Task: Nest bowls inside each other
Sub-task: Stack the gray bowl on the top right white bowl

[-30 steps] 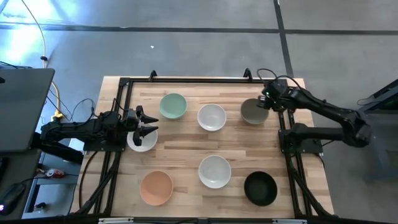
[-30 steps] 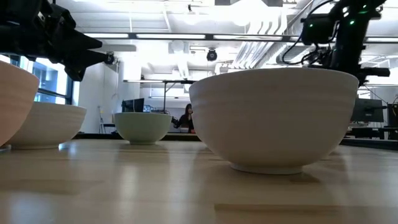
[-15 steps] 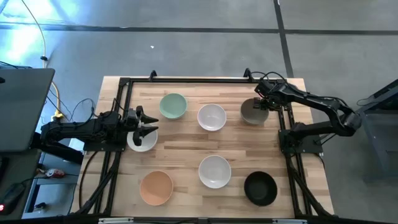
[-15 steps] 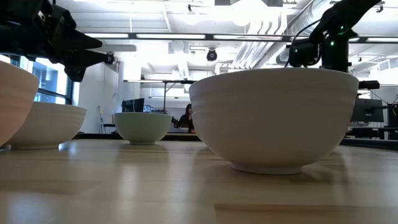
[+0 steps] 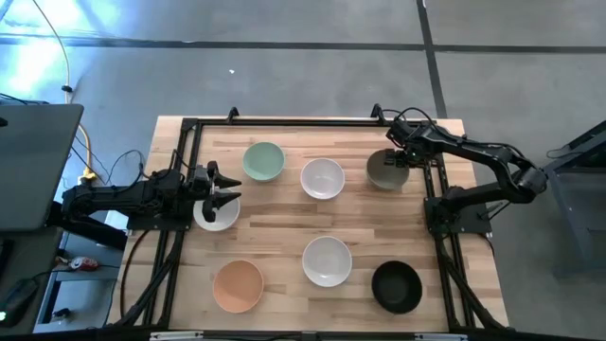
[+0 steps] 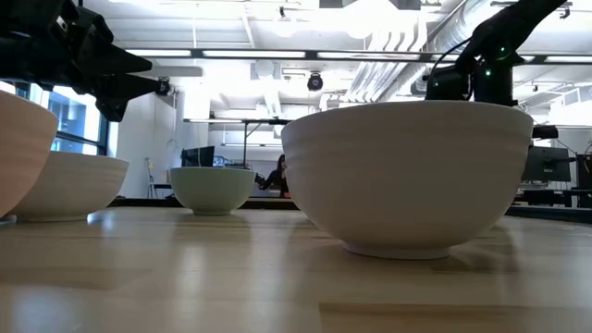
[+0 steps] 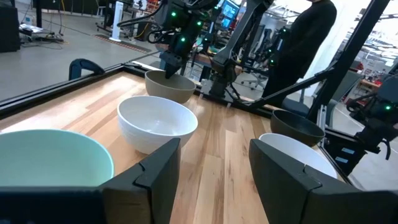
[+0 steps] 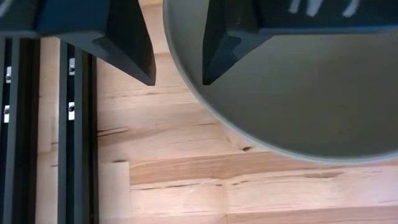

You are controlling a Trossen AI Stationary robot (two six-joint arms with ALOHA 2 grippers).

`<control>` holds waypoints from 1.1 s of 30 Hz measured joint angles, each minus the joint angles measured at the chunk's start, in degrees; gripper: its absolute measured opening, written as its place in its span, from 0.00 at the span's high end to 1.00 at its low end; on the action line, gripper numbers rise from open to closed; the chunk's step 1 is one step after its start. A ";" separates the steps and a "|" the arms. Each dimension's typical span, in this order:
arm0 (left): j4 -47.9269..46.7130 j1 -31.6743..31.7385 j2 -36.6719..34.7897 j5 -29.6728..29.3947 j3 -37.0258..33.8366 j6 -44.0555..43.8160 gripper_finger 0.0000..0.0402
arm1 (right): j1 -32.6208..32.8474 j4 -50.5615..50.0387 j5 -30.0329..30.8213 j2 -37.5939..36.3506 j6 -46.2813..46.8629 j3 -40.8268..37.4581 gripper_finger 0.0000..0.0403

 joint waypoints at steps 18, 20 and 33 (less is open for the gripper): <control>-0.03 0.00 0.02 -0.13 0.00 -1.26 0.55 | 1.85 4.87 -3.07 5.99 -3.56 0.27 0.98; -0.15 0.00 0.02 -0.13 0.00 -1.55 0.55 | 2.61 5.70 -2.93 5.73 -3.12 0.19 0.99; -0.51 0.00 0.02 -0.63 -0.02 -1.11 0.55 | 4.76 1.13 -2.87 0.94 -2.19 1.91 1.00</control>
